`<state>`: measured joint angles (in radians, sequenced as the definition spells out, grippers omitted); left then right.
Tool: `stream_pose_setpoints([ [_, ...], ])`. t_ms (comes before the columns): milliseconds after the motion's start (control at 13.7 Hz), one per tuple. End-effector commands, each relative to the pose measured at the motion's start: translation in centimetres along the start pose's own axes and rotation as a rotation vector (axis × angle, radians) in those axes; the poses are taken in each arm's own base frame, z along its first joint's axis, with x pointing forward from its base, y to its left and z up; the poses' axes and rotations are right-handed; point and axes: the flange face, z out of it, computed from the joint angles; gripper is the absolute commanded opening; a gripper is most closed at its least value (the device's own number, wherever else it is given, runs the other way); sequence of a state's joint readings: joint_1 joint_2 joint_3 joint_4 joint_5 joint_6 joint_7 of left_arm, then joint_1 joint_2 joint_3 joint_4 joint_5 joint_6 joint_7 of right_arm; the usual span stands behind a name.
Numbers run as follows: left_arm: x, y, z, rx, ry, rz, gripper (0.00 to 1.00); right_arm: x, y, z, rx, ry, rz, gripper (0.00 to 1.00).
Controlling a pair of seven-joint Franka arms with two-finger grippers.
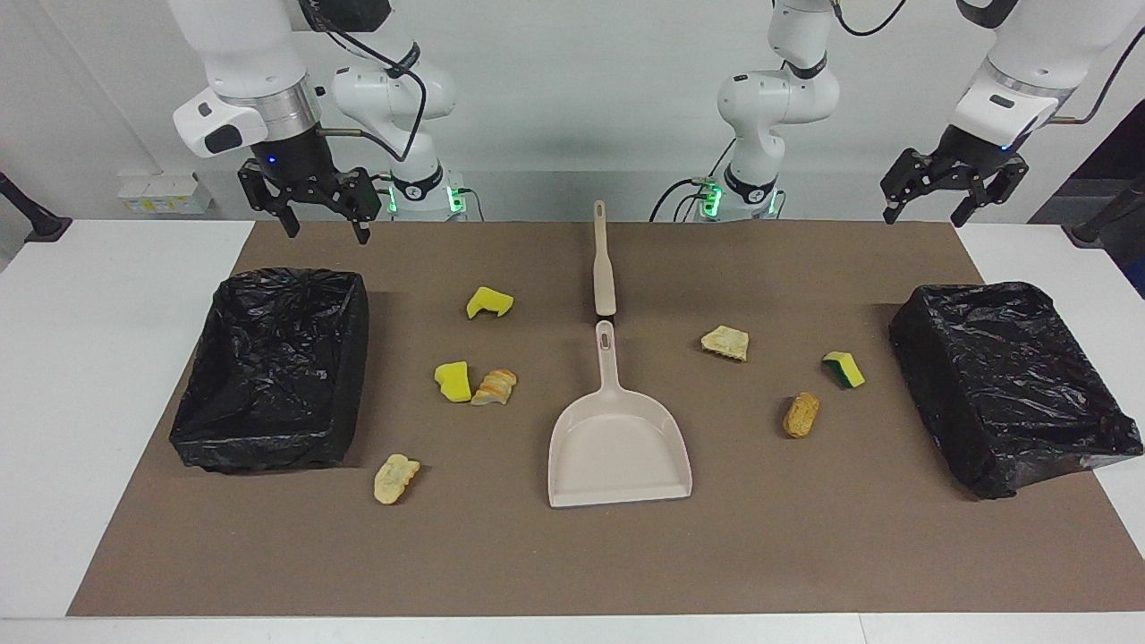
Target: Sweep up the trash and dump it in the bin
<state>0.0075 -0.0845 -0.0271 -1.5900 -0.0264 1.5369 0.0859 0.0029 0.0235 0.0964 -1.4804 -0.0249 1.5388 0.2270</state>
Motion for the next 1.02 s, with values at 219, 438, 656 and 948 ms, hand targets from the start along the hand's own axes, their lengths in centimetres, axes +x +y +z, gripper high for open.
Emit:
stream_pose_setpoints([
  [219, -0.8, 1.1, -0.7, 0.008, -0.017, 0.019, 1.00, -1.0, 0.7, -0.1, 0.013, -0.012, -0.015, 1.00],
  [438, -0.7, 3.8, 1.2, 0.006, -0.050, 0.070, 1.00, -1.0, 0.6, -0.1, 0.022, -0.014, -0.020, 1.00],
  [656, -0.8, 7.7, 3.9, -0.001, -0.093, 0.134, 1.00, -1.1, 0.5, 0.0, 0.022, -0.019, -0.018, 1.00],
  [948, -2.8, 14.2, 7.5, -0.001, -0.127, 0.183, 1.00, -1.0, 0.8, -0.1, 0.024, -0.016, -0.011, 1.00],
])
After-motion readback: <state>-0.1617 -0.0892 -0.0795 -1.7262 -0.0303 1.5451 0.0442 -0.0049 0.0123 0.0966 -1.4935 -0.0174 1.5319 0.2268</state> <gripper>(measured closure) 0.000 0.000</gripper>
